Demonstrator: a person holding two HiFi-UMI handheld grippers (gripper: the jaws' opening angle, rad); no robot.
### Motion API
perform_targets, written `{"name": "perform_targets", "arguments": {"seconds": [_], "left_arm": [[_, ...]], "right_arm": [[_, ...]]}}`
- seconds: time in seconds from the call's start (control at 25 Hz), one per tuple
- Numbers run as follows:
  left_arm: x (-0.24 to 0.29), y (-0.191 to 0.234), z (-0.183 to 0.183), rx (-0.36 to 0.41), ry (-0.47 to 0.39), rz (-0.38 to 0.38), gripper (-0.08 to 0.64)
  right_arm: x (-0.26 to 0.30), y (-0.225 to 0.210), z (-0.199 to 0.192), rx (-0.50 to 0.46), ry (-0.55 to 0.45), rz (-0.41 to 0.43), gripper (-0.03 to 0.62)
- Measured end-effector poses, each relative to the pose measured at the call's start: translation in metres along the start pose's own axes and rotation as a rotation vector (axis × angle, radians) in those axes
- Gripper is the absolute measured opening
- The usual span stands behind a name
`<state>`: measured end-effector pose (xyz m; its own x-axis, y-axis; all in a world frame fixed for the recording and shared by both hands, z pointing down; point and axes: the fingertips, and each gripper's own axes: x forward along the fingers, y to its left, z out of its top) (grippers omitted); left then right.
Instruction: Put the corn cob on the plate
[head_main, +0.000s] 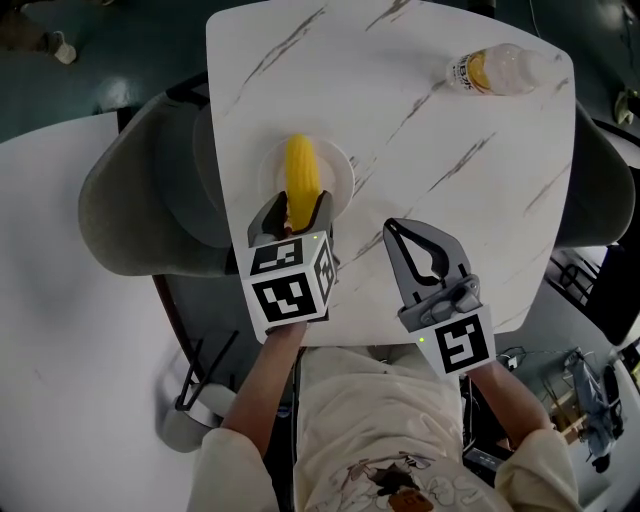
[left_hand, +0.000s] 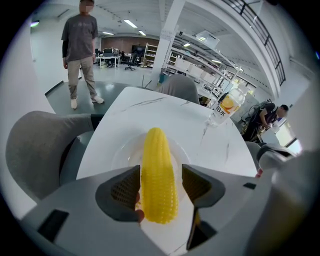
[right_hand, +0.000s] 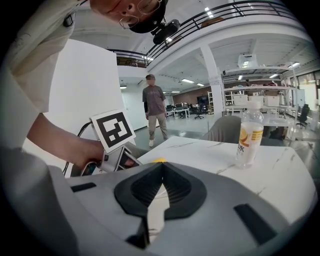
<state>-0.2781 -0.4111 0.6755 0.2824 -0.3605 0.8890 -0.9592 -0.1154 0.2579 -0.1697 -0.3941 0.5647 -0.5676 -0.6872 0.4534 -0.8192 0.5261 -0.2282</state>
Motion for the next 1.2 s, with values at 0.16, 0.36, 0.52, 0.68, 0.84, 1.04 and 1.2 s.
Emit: {"name": "perform_targets", "arguments": {"seconds": [0.16, 0.36, 0.52, 0.68, 0.84, 1.04, 1.2], "left_arm": [[-0.014, -0.004, 0.001, -0.017, -0.034, 0.013, 0.267], [-0.034, -0.011, 0.002, -0.037, -0.081, 0.021, 0.267], [-0.046, -0.017, -0.002, -0.047, -0.107, 0.024, 0.267], [-0.064, -0.026, -0.004, -0.08, -0.15, 0.001, 0.265], [-0.089, -0.044, -0.009, -0.081, -0.202, -0.021, 0.265], [-0.111, -0.065, -0.021, -0.07, -0.243, -0.04, 0.264], [-0.13, -0.079, -0.026, -0.065, -0.271, -0.04, 0.219]], "right_arm": [[-0.01, 0.001, 0.006, -0.002, -0.013, 0.004, 0.005], [-0.024, 0.003, 0.01, -0.009, -0.03, 0.009, 0.005], [-0.035, 0.008, 0.013, -0.029, -0.04, 0.023, 0.005], [-0.047, 0.014, 0.018, -0.033, -0.047, 0.032, 0.005], [-0.059, 0.014, 0.022, -0.016, -0.049, 0.045, 0.005], [-0.074, 0.014, 0.03, -0.039, -0.07, 0.052, 0.005], [-0.087, 0.008, 0.031, -0.077, -0.061, 0.048, 0.005]]}}
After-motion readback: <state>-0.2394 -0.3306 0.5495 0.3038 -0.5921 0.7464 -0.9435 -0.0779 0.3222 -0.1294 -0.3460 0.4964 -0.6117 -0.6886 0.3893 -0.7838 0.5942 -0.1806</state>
